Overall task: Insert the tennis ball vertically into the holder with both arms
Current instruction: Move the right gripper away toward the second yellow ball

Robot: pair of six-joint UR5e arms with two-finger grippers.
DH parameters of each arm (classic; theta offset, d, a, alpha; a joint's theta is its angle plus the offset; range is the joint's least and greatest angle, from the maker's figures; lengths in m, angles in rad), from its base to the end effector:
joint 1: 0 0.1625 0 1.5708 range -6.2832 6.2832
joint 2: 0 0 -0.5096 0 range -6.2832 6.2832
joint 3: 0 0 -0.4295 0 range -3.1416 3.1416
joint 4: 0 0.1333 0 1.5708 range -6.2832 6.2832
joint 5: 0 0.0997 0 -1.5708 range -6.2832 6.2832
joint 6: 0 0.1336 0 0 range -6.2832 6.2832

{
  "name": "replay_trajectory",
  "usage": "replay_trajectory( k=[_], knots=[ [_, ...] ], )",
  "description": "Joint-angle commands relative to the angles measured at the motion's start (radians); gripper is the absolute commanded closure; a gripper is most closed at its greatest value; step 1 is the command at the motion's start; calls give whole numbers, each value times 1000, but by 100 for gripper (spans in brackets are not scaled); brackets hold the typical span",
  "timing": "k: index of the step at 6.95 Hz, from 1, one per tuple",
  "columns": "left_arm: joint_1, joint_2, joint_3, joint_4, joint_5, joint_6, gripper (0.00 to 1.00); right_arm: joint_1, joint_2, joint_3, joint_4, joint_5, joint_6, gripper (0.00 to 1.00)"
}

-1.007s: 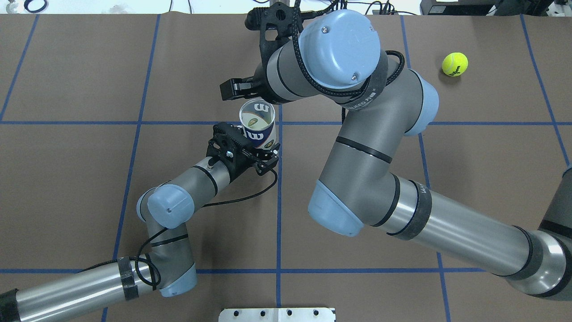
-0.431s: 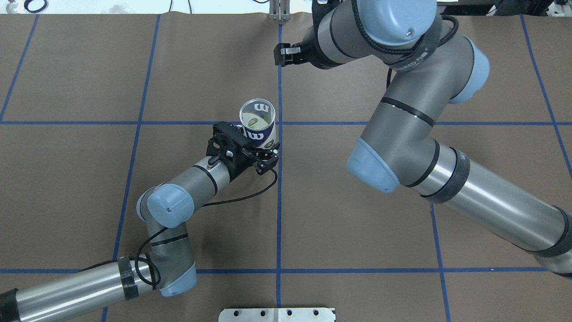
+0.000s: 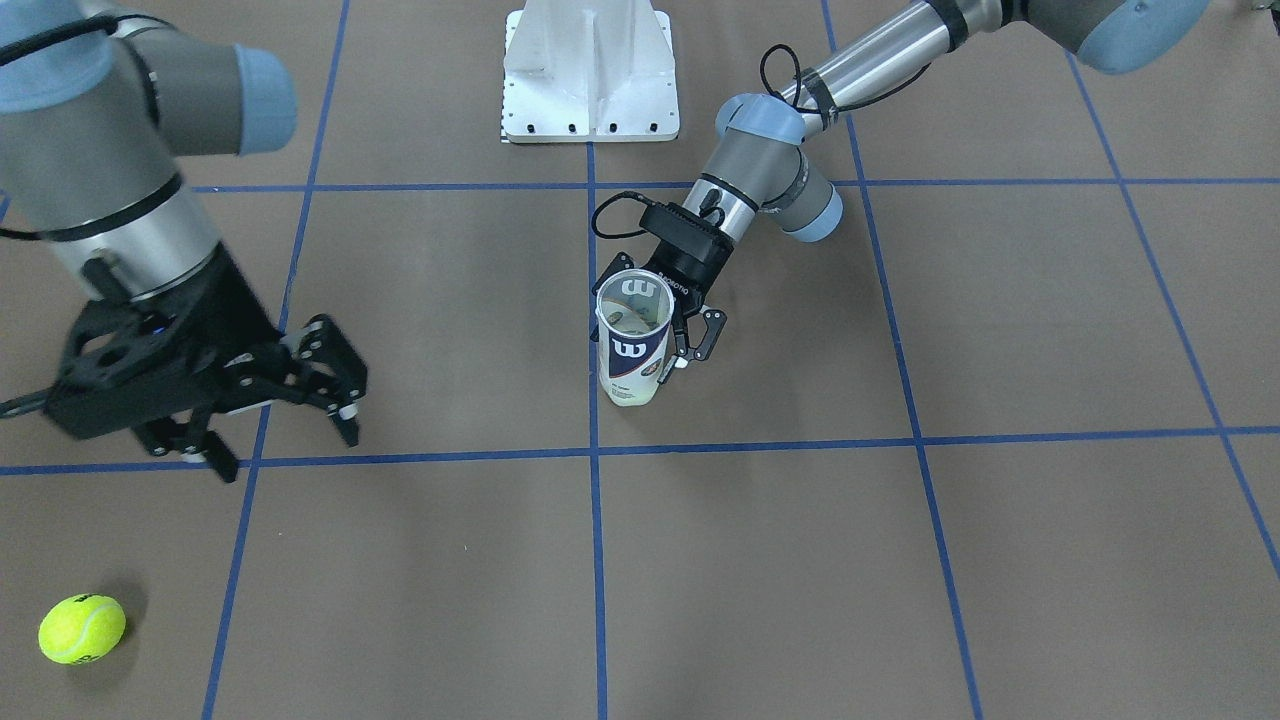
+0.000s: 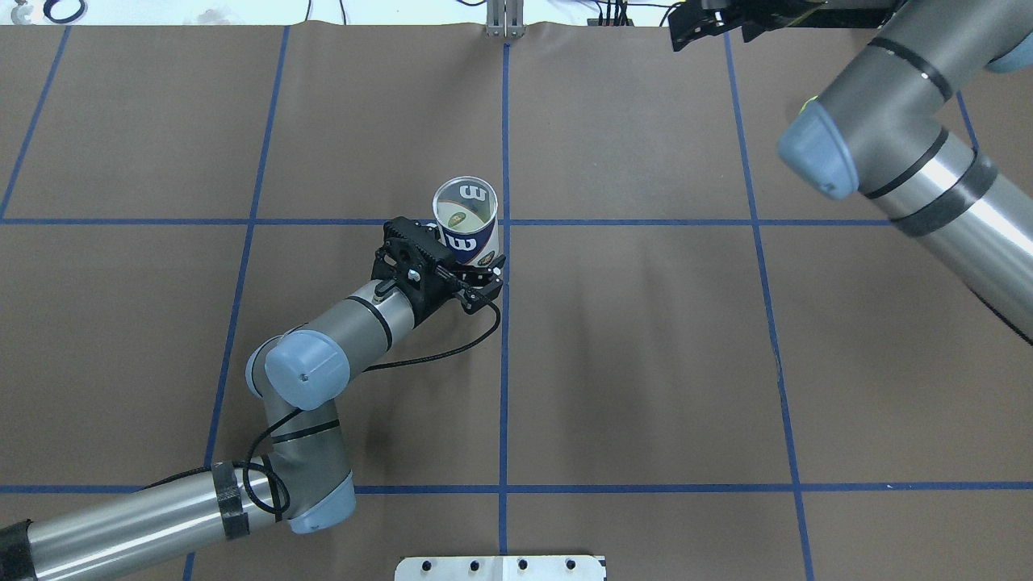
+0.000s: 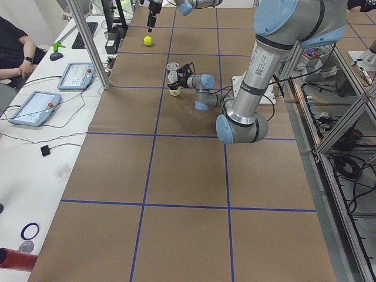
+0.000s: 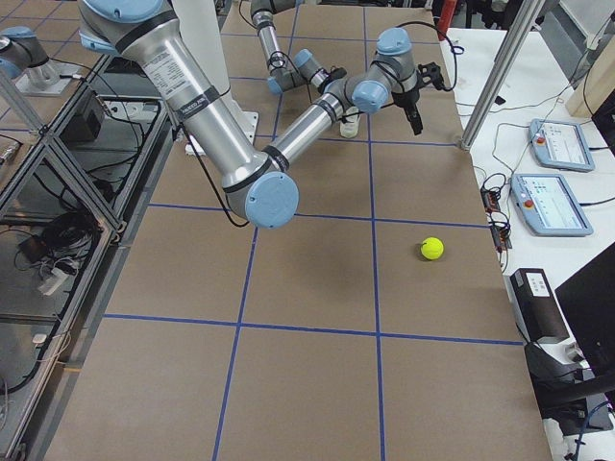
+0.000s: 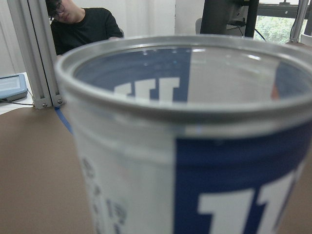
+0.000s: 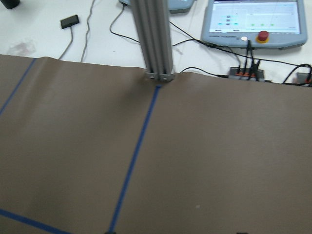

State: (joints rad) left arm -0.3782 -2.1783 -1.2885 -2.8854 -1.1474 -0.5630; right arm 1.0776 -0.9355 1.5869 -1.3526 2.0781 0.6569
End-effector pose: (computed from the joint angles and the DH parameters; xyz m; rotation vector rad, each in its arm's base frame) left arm 0.6856 -0.4749 0.3358 1.2718 1.0281 0.1357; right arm -0.3173 -0.7348 0.3114 0.4545 -0.8591 -0.0699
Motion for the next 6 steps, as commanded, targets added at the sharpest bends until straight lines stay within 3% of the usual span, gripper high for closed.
replay_trajectory(
  k=[1, 2, 3, 4, 6],
  knots=[
    [-4, 0, 0, 0, 0, 0, 1, 122, -22, -269, 6, 97, -353, 1],
    [-4, 0, 0, 0, 0, 0, 1, 123, -23, -360, 76, 91, -388, 1],
    [-4, 0, 0, 0, 0, 0, 1, 114, -28, -484, 236, 77, -390, 1],
    [-5, 2, 0, 0, 0, 2, 1, 96, -35, -554, 321, 30, -390, 1],
    [-4, 2, 0, 2, 0, 2, 1, 59, -43, -574, 325, -56, -390, 1]
  ],
)
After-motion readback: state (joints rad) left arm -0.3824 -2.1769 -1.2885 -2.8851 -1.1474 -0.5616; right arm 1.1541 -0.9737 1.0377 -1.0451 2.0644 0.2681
